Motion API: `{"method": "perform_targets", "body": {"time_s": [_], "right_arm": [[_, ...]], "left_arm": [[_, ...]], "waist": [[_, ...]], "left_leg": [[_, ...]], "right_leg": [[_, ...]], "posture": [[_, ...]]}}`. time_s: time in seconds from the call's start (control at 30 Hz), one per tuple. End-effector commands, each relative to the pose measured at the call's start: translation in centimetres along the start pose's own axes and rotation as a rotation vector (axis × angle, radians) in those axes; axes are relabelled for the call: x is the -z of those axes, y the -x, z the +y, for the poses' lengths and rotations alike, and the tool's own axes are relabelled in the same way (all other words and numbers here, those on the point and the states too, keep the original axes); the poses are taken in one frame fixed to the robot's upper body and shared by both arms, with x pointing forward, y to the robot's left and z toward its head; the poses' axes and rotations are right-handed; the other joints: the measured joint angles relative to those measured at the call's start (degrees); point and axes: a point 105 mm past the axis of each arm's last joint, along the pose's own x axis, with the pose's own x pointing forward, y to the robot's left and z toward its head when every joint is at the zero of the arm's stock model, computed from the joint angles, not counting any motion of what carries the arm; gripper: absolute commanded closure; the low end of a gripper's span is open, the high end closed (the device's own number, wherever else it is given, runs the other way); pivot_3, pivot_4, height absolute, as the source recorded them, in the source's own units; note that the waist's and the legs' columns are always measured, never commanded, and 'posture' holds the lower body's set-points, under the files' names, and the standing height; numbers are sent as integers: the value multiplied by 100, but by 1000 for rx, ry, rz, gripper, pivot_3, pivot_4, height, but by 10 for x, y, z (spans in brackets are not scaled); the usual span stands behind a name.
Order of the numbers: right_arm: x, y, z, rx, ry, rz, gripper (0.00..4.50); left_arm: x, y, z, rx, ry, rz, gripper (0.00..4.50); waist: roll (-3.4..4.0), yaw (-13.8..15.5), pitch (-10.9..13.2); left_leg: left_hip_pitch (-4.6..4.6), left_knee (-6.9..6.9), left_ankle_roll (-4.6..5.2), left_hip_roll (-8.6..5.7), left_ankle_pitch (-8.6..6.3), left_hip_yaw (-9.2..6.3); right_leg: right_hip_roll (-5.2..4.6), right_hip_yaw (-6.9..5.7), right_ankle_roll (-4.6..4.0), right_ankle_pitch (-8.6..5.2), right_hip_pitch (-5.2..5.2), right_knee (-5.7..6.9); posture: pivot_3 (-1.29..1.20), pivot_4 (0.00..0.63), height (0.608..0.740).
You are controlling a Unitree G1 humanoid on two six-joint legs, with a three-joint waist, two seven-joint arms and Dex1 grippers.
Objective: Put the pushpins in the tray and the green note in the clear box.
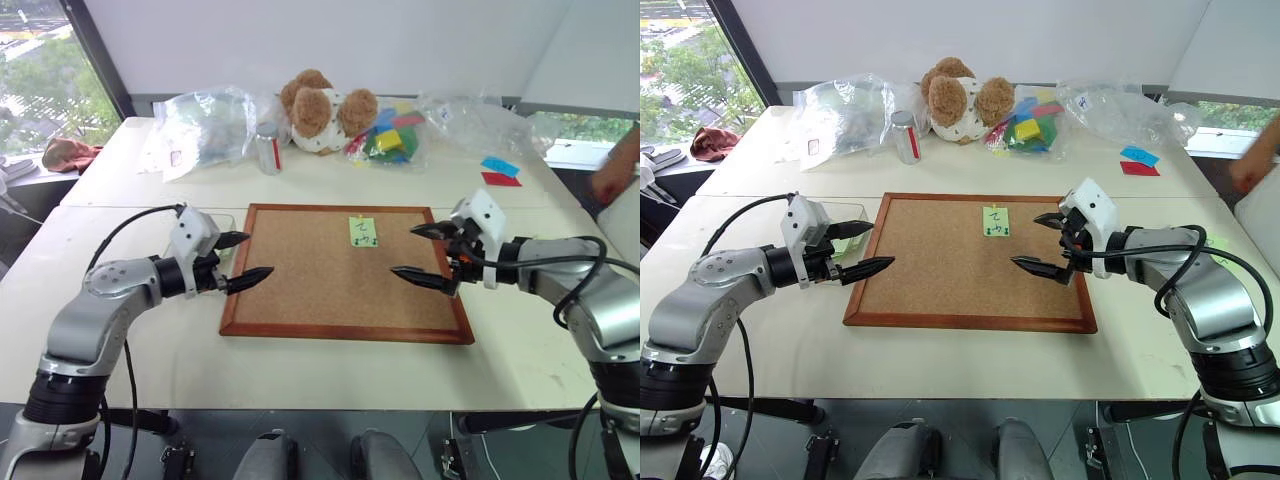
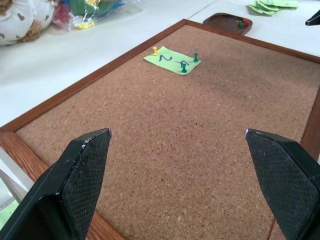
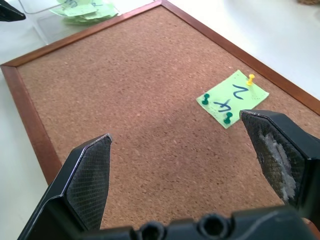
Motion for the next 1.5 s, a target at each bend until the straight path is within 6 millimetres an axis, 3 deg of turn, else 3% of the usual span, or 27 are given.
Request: {"method": "perform_targets", "body": {"time_s": [0.03,0.2,1.0,1.1,1.33,1.5], "right_arm": [[-8,1,0,7,37,-26,0],[-7,0,1,2,39,-25,0],[-9,-2,4,7,29,-37,0],[-9,-4,4,7,29,-40,0],[-14,-23,4,30,-5,-72,0],[-16,-48,-14,134,-82,-68,0]], "left_arm": [[-13,4,6,-26,-15,-49,90],[-21,3,1,-1,7,-84,90],[-7,-13,-8,4,-43,-22,90],[-5,-24,-10,-8,-27,-42,939],[19,-60,-22,-26,-23,-11,4322],[32,-81,-28,-36,31,-11,4417]], "waist": [[0,0,0],[0,-1,0],[0,1,0],[1,2,0],[0,-11,-1],[0,-29,-1]], "left_leg": [[0,0,0,0,0,0],[0,0,0,0,0,0],[0,0,0,0,0,0],[0,-1,0,0,0,0],[0,1,-7,-1,4,2],[0,2,-23,-1,14,2]], "right_leg": [[0,0,0,0,0,0],[0,0,0,0,0,0],[0,0,0,0,0,0],[0,0,0,0,0,0],[1,1,0,0,-1,2],[2,1,0,0,-2,5]], "posture": [[0,150,740],[0,150,740],[0,150,740],[0,150,740],[0,150,740],[0,150,740]]}}
